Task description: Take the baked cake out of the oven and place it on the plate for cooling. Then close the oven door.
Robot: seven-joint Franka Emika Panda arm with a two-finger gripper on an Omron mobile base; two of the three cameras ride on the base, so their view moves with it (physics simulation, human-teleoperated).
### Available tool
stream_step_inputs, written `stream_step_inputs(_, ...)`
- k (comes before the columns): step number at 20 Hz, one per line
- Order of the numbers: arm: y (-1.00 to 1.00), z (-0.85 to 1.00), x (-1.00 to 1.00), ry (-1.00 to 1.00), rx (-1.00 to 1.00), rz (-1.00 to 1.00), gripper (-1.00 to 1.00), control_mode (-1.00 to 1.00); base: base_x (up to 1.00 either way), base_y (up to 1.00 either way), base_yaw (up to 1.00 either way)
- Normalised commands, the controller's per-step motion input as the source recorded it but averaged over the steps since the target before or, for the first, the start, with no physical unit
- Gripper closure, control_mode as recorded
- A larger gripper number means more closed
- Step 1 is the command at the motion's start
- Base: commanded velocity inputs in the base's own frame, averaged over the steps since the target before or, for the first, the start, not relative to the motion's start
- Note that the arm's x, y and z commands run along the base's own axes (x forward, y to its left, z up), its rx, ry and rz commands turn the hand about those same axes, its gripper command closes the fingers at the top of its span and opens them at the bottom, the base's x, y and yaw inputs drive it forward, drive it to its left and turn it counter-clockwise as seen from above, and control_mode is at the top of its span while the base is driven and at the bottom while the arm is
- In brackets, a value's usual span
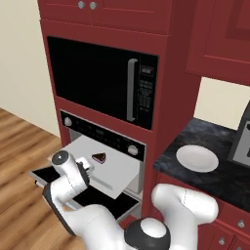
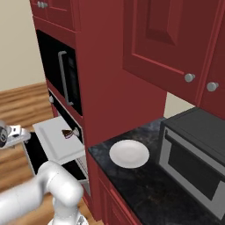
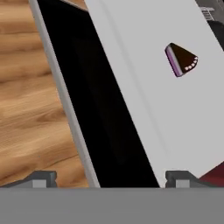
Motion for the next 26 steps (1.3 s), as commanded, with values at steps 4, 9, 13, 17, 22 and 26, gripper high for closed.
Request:
stream_step_inputs(4, -0.21, 0.47, -0.01, 0.09, 0.03, -0.10, -1.00, -1.00, 0.00, 0.00, 0.00)
stream_step_inputs(9, -0.10, 0.21, 0.00, 0.00, 0.01, -0.32, -1.00, -1.00, 0.00, 0.00, 0.00)
stream_step_inputs(13, -0.01, 0.01, -0.05, -0.02, 0.00, -0.51, -1.00, -1.00, 0.00, 0.00, 0.00)
stream_step_inputs(17, -0.05, 0.04, -0.14, -0.18, 0.00, -0.41, -1.00, -1.00, 0.00, 0.00, 0.00)
stream_step_inputs(22, -0.09, 0.21, -0.13, -0.40, 0.00, -0.29, -1.00, -1.00, 0.00, 0.00, 0.00)
stream_step_inputs(26, -0.21, 0.16, -0.05, -0.45, 0.00, -0.26, -1.00, -1.00, 0.00, 0.00, 0.00)
